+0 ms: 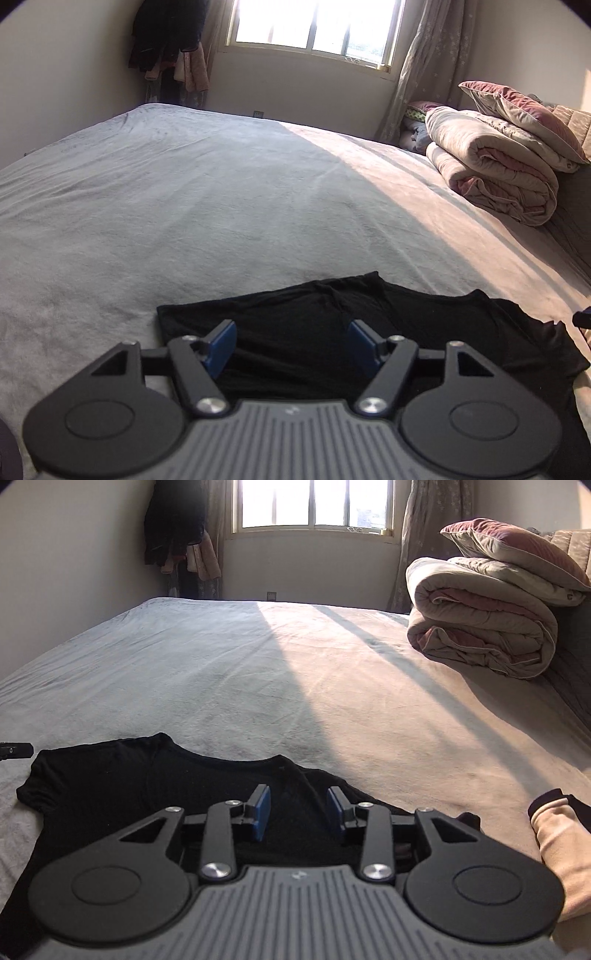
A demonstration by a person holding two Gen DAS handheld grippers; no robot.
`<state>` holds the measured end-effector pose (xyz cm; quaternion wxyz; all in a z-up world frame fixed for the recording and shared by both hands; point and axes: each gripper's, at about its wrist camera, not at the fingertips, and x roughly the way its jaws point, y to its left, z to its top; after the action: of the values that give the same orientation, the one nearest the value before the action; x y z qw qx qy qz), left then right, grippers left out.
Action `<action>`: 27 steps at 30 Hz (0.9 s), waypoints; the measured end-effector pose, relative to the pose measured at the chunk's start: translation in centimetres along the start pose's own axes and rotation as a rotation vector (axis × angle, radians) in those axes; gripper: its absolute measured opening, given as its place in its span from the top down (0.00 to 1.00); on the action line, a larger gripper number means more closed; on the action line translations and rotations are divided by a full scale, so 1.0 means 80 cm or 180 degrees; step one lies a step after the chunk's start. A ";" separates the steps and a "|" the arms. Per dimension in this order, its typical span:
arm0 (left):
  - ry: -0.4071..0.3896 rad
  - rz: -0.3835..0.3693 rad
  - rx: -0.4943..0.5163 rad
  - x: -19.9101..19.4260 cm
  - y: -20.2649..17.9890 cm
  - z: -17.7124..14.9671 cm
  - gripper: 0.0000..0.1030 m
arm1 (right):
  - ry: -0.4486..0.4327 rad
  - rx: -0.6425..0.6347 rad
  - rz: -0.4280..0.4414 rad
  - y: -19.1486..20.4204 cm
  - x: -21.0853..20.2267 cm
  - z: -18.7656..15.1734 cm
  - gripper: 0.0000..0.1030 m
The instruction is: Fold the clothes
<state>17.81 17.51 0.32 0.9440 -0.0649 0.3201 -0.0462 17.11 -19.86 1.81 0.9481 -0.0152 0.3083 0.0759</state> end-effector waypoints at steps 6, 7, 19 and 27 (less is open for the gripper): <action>0.0039 -0.0249 0.0134 0.024 -0.067 -0.039 0.33 | 0.0184 0.0293 -0.0003 -0.030 0.048 -0.038 0.65; -0.0010 -0.0257 0.0152 0.029 -0.074 -0.050 0.33 | 0.0196 0.0297 0.0009 -0.031 0.058 -0.042 0.66; -0.0111 0.0065 0.0420 0.062 -0.097 -0.100 0.25 | 0.0246 0.0000 -0.0029 -0.022 0.182 -0.006 0.78; -0.0109 -0.0005 0.0400 0.061 -0.096 -0.101 0.20 | 0.0162 -0.0304 -0.0217 -0.004 0.219 0.019 0.75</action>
<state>16.39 8.55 -7.79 0.9515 -0.0066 0.3003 -0.0658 32.02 -17.71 -7.26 0.9402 -0.0729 0.3277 0.0578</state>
